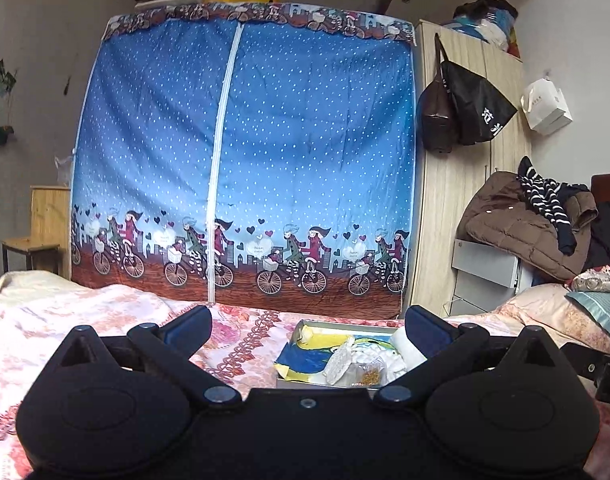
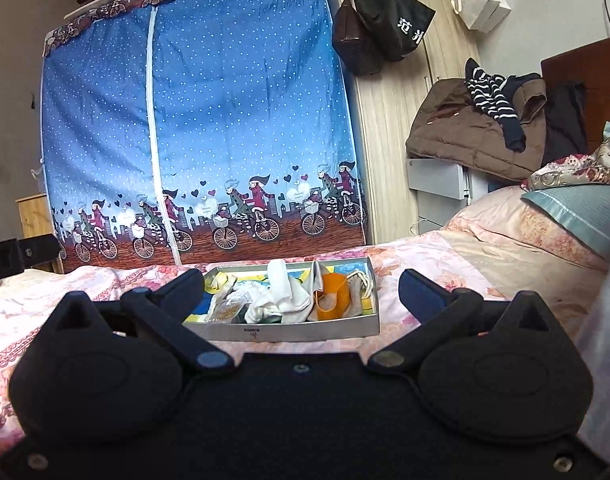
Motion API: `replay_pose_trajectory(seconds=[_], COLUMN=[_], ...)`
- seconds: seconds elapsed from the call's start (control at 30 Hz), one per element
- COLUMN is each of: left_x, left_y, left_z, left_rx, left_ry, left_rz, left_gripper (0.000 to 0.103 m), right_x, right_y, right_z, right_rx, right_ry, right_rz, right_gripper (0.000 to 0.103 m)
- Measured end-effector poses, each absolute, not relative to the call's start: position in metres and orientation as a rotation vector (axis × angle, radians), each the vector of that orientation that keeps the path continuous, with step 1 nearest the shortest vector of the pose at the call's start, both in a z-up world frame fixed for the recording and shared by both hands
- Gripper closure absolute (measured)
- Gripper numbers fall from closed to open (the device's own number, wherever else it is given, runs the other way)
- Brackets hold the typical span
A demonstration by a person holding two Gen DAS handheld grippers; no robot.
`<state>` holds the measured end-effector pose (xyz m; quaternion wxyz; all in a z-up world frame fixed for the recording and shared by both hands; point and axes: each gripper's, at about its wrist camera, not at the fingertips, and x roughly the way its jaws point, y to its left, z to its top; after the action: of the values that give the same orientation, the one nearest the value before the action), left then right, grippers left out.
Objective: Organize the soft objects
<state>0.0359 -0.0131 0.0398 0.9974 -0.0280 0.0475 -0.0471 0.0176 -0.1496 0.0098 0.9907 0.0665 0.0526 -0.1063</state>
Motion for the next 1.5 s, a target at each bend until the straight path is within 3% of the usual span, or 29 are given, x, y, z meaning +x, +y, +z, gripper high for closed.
replay_pose_trajectory(seconds=[0.47, 1.13, 1.5], left_x=[-0.019, 0.009, 0.014], left_y=[-0.002, 0.006, -0.006], left_z=[0.019, 0.001, -0.004], left_rx=[0.004, -0.021, 0.032], left_ry=[0.163, 0.347, 0.357], left_rz=[-0.105, -0.029, -0.047], left_gripper=[0.001, 0.001, 0.001], right_x=[0.003, 0.032, 0.042], right_y=[-0.139, -0.133, -0.135], right_z=[0.012, 0.0, -0.011], right_rx=[0.118, 0.057, 0.102], right_ry=[0.176, 0.283, 0.341], right_rz=[-0.206, -0.242, -0.231], right_gripper=[0.0, 0.0, 0.0])
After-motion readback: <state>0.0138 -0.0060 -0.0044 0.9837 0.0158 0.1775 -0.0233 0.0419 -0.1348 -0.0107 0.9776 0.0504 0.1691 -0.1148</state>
